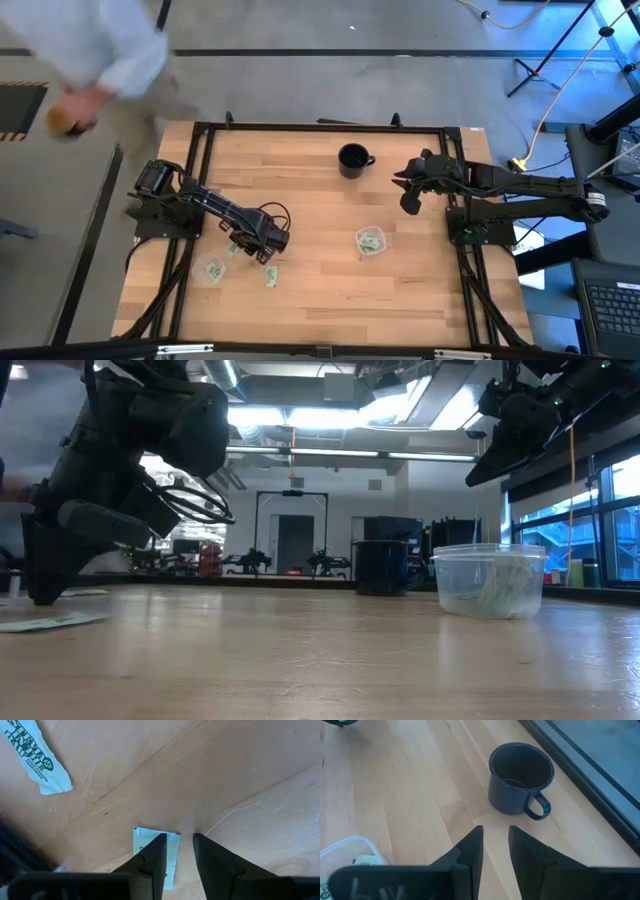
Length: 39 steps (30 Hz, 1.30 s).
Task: Pick and place Stevia / Truvia into bins
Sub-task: Put the middle stevia packet into the left transparent container
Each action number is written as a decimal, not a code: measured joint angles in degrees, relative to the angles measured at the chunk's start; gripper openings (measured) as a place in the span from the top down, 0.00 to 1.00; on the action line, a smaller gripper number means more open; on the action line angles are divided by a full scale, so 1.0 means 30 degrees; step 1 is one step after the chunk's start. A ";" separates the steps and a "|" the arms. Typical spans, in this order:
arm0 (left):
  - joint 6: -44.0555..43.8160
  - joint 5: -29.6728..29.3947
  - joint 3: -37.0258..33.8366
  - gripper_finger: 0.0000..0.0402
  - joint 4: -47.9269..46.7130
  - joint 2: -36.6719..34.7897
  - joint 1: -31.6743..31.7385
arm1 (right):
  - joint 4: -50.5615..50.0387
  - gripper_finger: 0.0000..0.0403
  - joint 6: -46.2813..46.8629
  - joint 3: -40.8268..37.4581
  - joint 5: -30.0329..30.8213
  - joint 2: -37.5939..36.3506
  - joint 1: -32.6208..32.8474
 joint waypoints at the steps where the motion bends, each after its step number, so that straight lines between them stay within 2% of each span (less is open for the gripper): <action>1: -0.0011 -0.0006 0.0000 0.75 0.0001 0.0000 0.0000 | 0.0000 0.76 -0.0001 0.0000 0.0000 0.0000 0.0000; 5: -0.0025 -0.0011 0.0000 0.77 0.0043 0.0000 -0.0001 | -0.0017 0.76 0.0000 -0.0007 -0.0007 0.0007 0.0000; 16: -0.0302 -0.0091 0.0000 0.91 0.0275 0.0000 -0.0058 | -0.0029 0.76 -0.0007 0.0000 -0.0007 0.0000 0.0000; 26: -0.0385 -0.1032 0.0000 0.92 0.0275 -0.0007 -0.0665 | -0.0022 0.76 -0.0022 0.0000 -0.0007 0.0003 0.0007; 32: -0.0367 -0.1404 0.0060 0.99 0.0083 -0.0007 -0.1081 | -0.0022 0.76 -0.0040 -0.0002 -0.0007 0.0000 0.0007; 39: 0.0815 -0.1677 0.0594 0.99 -0.0476 0.0193 -0.1446 | -0.0015 0.76 -0.0073 0.0000 -0.0007 0.0003 0.0007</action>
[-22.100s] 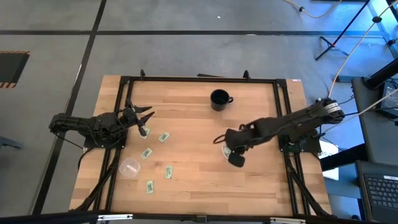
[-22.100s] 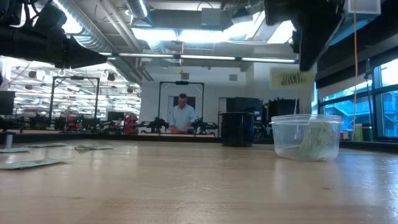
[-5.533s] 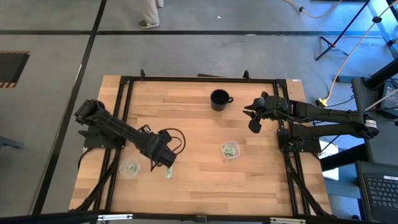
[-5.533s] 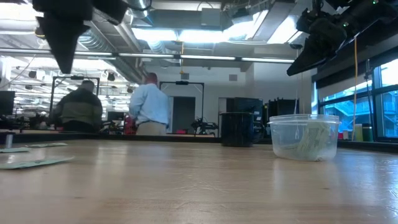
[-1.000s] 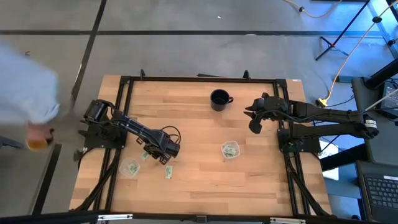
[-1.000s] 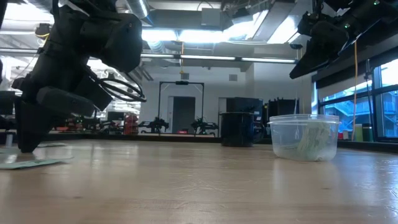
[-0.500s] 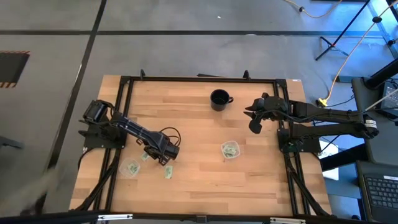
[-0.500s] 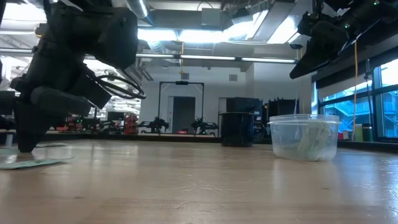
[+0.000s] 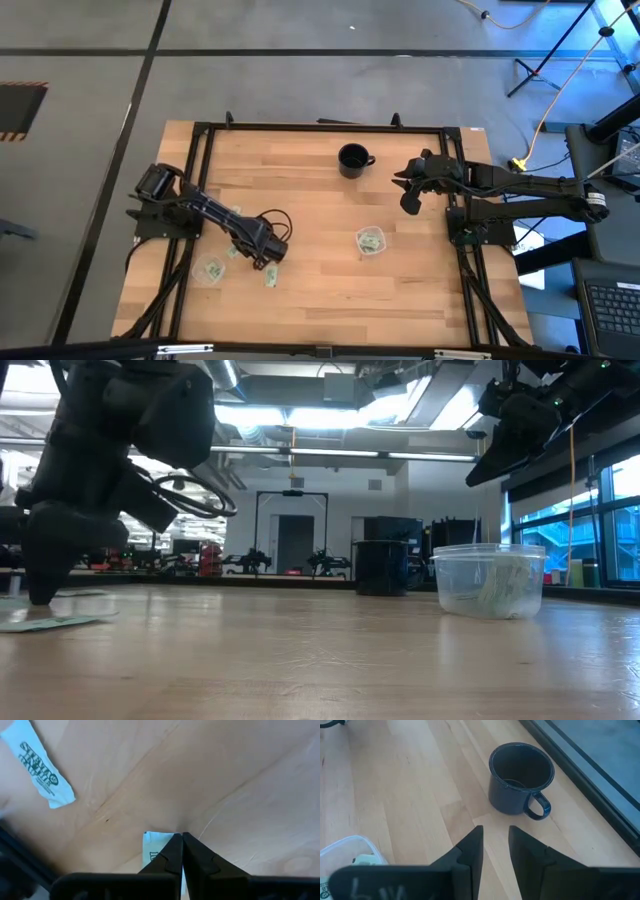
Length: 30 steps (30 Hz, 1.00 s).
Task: Pick and place Stevia / Truvia into bins
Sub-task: Put the middle stevia packet into the left transparent container
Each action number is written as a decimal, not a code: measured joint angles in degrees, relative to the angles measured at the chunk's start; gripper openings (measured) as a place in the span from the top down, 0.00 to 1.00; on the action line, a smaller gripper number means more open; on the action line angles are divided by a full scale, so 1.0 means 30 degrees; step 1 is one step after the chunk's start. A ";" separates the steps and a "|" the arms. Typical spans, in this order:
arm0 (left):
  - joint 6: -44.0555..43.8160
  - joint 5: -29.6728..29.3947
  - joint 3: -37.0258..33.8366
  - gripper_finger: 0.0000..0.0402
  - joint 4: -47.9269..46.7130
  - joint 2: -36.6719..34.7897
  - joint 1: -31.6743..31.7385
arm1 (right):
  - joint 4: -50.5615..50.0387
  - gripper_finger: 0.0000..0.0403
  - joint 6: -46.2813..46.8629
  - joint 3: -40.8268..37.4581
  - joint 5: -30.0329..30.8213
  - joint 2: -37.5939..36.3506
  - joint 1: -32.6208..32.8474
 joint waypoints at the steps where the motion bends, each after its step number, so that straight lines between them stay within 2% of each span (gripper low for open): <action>1: 0.0115 -0.0064 0.0194 0.99 -0.0240 0.0063 -0.0064 | 0.0000 0.76 -0.0007 0.0000 0.0000 -0.0003 0.0000; 6: 0.0413 -0.0719 0.1295 1.00 -0.1307 -0.0135 -0.0340 | 0.0007 0.76 -0.0073 0.0000 0.0000 -0.0003 -0.0007; 20: 0.0446 -0.1409 0.2597 1.00 -0.2348 -0.3780 -0.0517 | 0.0015 0.76 -0.0080 0.0000 0.0000 0.0000 -0.0011; 25: -0.2362 -0.0528 0.2866 1.00 -0.2698 -0.5811 -0.1856 | 0.0007 0.76 -0.0066 0.0000 -0.0007 -0.0003 -0.0015; 30: -0.8488 0.1289 0.2866 1.00 -0.4006 -0.7038 -0.4709 | 0.0000 0.76 -0.0015 0.0000 -0.0005 0.0002 -0.0007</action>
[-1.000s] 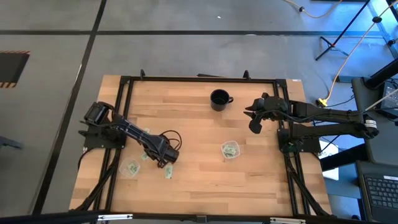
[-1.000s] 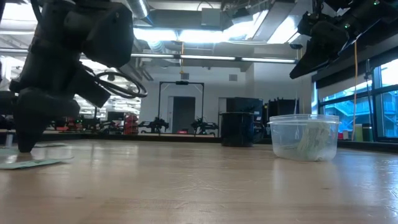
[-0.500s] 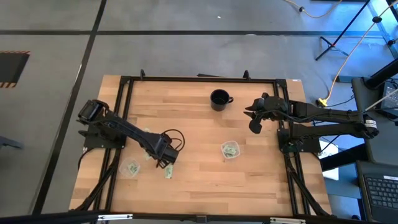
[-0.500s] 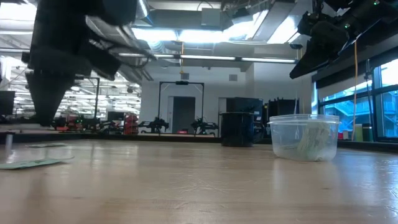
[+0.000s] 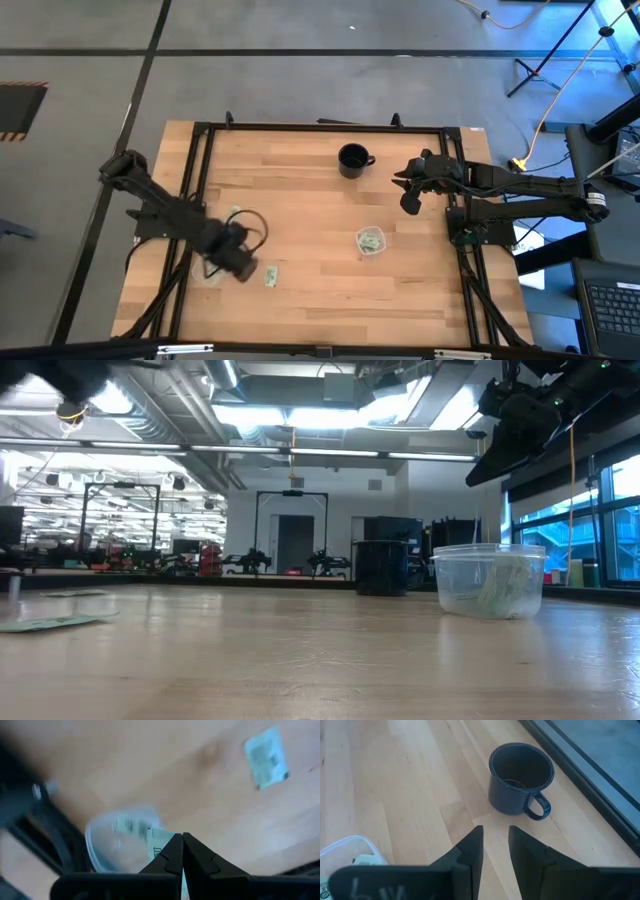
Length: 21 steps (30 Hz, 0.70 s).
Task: Pick and place Stevia / Truvia into bins
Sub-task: Put the middle stevia packet into the left transparent container
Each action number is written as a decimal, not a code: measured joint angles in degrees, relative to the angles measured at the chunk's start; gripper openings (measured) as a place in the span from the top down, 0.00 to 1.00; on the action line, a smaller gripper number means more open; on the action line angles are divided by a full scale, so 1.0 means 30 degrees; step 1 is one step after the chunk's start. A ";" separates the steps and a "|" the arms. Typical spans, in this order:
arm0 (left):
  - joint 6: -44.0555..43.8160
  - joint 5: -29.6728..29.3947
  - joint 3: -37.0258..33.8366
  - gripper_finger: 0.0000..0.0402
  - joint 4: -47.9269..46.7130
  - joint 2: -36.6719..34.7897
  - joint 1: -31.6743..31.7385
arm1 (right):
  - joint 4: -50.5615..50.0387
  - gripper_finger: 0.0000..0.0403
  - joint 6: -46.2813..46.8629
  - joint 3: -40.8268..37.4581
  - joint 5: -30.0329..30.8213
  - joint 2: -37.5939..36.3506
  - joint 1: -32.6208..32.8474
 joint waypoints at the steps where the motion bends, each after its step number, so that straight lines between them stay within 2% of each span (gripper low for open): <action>1: -0.1118 0.0071 0.0000 1.00 -0.0019 -0.0025 -0.0651 | 0.0010 0.76 0.0000 -0.0001 0.0002 -0.0002 -0.0003; 6: -0.5585 0.0098 -0.0053 1.00 -0.0290 0.0555 -0.3217 | 0.0449 0.76 0.0000 -0.0006 0.0005 -0.0005 -0.0002; 10: -0.7328 0.0126 -0.0761 1.00 -0.0538 0.1234 -0.4165 | 0.0794 0.76 -0.0022 0.0000 0.0005 -0.0005 0.0000; 21: -0.5986 -0.0610 -0.1384 0.99 -0.1399 0.1680 -0.3629 | 0.0896 0.76 0.0076 0.0000 0.0005 -0.0001 -0.0004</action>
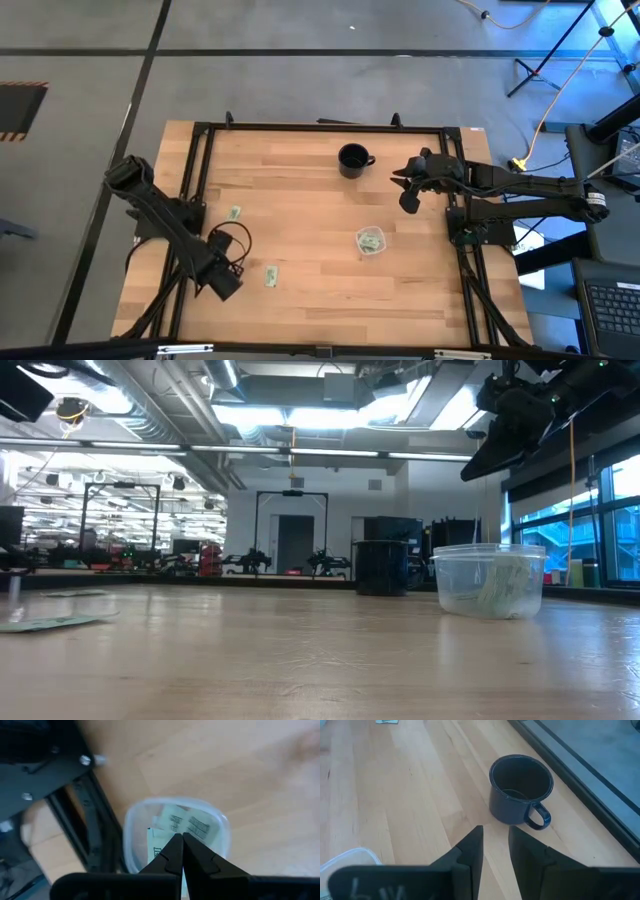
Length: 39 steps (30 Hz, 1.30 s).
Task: Pick and place Stevia / Truvia into bins
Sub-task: Put the middle stevia packet into the left transparent container
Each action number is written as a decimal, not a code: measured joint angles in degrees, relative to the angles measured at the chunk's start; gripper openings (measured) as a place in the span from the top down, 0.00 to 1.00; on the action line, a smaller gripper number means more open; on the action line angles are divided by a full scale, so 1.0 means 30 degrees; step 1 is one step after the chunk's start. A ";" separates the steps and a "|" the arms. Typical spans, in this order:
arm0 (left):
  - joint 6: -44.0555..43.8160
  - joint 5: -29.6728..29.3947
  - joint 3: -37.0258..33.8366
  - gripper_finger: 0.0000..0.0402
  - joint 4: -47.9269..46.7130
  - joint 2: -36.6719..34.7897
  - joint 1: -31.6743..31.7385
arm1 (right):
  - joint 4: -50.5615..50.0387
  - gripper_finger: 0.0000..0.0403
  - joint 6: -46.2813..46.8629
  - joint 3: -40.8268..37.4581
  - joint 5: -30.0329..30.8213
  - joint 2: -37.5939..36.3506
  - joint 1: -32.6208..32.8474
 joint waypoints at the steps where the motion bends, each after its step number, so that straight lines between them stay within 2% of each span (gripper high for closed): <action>1: 0.0148 0.0072 0.0000 1.00 -0.0228 0.0000 0.0139 | 0.0000 0.76 -0.0001 -0.0001 0.0000 0.0000 0.0000; 8: 0.1212 -0.0048 0.0000 1.00 -0.0452 0.0007 0.0998 | -0.0007 0.76 -0.0021 0.0000 0.0000 -0.0001 0.0004; 11: 0.1461 0.0504 0.0000 1.00 -0.0460 0.0007 0.1233 | -0.0015 0.76 -0.0032 0.0000 0.0000 0.0000 0.0004; 24: 0.1146 0.0658 -0.0007 1.00 0.0047 0.0028 0.1232 | -0.0108 0.76 -0.0068 -0.0005 0.0000 0.0001 0.0012; 39: 0.1724 0.0865 -0.0011 0.99 -0.0020 0.1209 0.1232 | -0.0204 0.76 -0.0054 0.0000 0.0001 0.0001 0.0012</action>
